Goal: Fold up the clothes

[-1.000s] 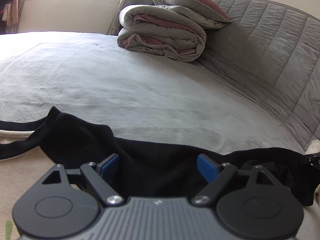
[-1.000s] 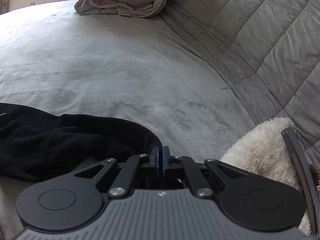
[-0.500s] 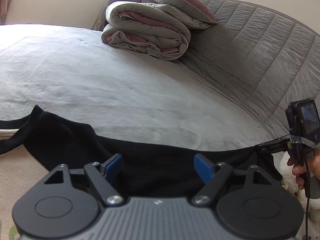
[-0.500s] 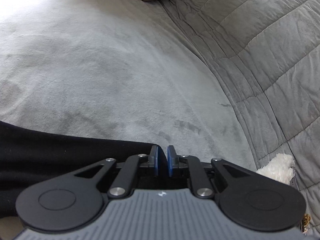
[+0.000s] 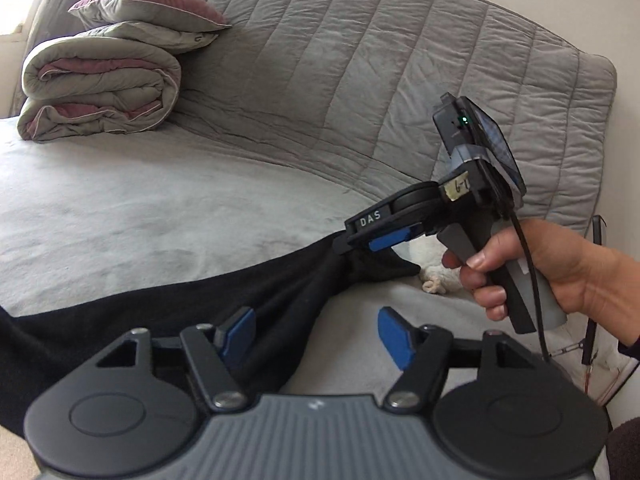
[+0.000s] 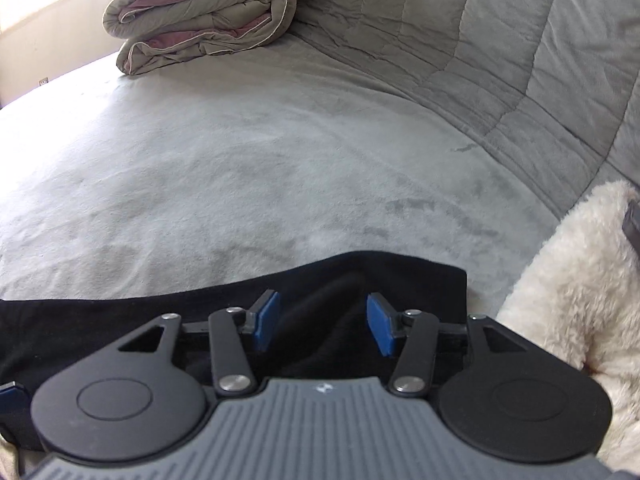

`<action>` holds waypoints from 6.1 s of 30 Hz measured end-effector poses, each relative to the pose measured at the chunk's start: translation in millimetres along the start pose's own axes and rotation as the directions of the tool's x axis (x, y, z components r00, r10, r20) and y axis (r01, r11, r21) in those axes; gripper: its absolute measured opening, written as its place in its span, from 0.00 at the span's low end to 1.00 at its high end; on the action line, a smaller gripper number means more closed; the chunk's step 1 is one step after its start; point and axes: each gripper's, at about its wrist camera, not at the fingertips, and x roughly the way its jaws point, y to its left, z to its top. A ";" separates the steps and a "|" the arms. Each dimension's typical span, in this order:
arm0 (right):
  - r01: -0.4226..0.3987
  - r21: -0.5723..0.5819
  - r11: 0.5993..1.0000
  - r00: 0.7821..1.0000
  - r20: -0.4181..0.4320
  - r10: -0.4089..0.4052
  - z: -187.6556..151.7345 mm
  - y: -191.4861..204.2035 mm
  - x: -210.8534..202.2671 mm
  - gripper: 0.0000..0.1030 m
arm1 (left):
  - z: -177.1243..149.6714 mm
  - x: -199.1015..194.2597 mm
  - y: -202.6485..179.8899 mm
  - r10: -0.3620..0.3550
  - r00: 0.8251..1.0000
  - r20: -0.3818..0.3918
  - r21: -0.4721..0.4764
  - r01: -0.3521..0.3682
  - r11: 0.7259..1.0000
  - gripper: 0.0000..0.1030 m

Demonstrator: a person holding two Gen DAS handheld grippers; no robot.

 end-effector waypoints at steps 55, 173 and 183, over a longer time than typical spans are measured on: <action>0.183 0.247 0.951 0.972 0.097 -0.213 4.9 -60.0 52.2 0.11 | -15.5 34.8 -3.9 0.230 0.963 -0.141 0.123 -0.213 0.969 0.04; -0.420 -0.030 0.907 0.891 0.174 0.419 -79.1 350.8 -130.8 0.59 | -108.4 -442.5 159.4 0.899 0.293 -0.327 -0.295 -0.935 0.197 0.78; -0.689 -0.243 0.683 0.697 0.037 0.716 -117.9 441.2 -118.9 0.59 | -147.9 -451.9 180.3 0.876 0.338 -0.344 -0.392 -0.900 0.194 0.26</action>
